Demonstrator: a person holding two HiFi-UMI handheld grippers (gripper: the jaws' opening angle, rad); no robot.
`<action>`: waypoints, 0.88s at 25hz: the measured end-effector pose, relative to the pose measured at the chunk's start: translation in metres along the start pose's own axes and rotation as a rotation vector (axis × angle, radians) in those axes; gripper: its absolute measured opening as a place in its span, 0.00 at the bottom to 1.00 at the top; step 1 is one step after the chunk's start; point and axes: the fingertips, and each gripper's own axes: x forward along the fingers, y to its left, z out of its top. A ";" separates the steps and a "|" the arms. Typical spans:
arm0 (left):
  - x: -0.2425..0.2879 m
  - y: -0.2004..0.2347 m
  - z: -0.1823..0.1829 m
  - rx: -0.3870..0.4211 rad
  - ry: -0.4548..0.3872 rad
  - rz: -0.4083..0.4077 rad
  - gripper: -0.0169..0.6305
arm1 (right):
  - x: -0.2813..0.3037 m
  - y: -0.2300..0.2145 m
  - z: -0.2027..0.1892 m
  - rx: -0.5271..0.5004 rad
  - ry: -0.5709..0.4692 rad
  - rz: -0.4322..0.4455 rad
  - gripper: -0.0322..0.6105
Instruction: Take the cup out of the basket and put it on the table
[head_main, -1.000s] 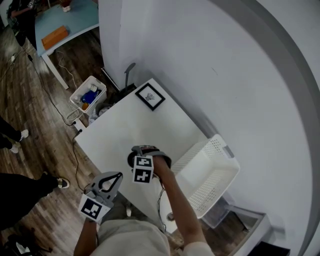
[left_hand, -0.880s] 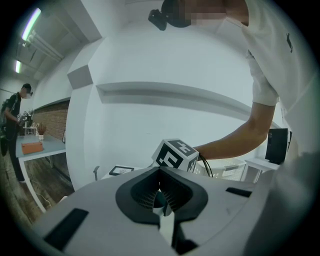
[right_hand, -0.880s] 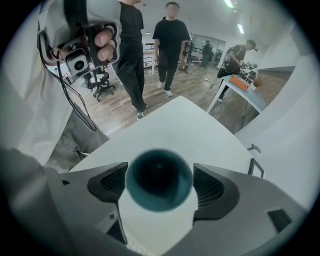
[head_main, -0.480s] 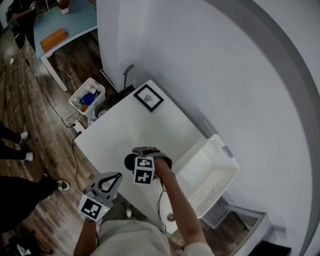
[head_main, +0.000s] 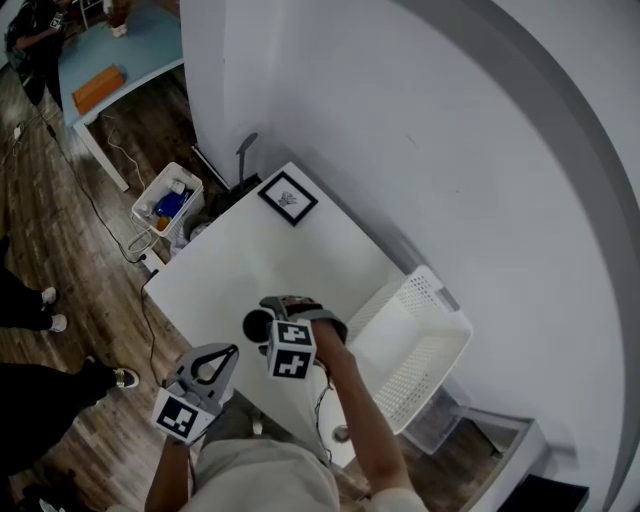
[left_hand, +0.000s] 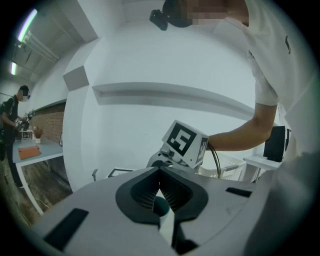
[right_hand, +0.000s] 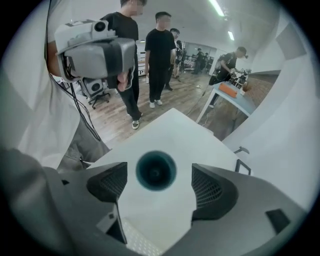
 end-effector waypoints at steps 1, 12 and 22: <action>0.000 0.000 0.002 -0.001 -0.002 -0.001 0.03 | -0.007 -0.001 0.003 0.007 -0.020 -0.022 0.67; -0.006 0.012 0.028 -0.026 -0.037 0.008 0.03 | -0.125 -0.008 0.059 0.240 -0.596 -0.310 0.39; -0.006 0.007 0.055 -0.002 -0.090 -0.019 0.03 | -0.199 0.002 0.064 0.426 -1.003 -0.496 0.07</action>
